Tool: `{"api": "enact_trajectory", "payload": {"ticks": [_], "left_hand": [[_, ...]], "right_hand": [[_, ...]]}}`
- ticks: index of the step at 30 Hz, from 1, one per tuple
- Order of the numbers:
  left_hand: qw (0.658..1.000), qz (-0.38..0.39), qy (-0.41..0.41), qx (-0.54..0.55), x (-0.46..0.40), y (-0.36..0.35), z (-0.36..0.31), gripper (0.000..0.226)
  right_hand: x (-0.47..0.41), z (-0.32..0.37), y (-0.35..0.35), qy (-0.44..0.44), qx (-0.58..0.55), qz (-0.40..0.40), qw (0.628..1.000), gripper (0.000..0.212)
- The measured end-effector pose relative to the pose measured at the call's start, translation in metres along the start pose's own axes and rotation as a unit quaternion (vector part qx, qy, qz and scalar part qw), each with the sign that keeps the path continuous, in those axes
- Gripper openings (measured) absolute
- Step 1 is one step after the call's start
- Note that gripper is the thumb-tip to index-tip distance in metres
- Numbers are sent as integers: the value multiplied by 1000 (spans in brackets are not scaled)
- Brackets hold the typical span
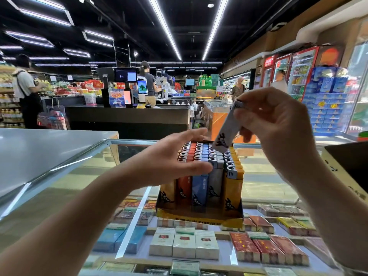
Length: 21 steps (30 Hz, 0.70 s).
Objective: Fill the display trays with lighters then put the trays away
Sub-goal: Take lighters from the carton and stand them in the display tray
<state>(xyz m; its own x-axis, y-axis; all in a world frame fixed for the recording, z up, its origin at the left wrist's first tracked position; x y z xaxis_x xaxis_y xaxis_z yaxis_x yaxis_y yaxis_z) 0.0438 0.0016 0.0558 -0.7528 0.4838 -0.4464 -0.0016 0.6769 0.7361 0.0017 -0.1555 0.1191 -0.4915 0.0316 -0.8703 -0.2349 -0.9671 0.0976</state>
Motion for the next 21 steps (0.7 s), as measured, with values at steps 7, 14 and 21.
{"api": "enact_trajectory", "payload": {"ticks": [7, 14, 21], "left_hand": [[996, 87, -4, 16, 4, -10, 0, 54], [997, 83, -5, 6, 4, -10, -2, 46], [996, 87, 10, 31, 4, -10, 1, 43]], "right_hand": [[5, -1, -12, 5, 28, 71, 997, 12], [7, 4, -13, 18, 40, 62, 997, 16], [12, 0, -25, 12, 77, 104, 991, 11]]}}
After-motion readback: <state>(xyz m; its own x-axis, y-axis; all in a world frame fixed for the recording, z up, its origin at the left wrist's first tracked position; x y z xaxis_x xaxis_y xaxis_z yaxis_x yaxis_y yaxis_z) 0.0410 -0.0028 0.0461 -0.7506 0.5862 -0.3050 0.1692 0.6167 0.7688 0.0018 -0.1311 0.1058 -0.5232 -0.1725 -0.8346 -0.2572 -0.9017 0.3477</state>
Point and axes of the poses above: each hand's wrist, its own x-axis away from the middle knuckle, its own y-axis out of the back of the hand, z = x × y, the point moved 7 cm from there along -x, towards the middle knuckle, and after that the axes turned 5 degrees about -z, right-handed, at the moved point
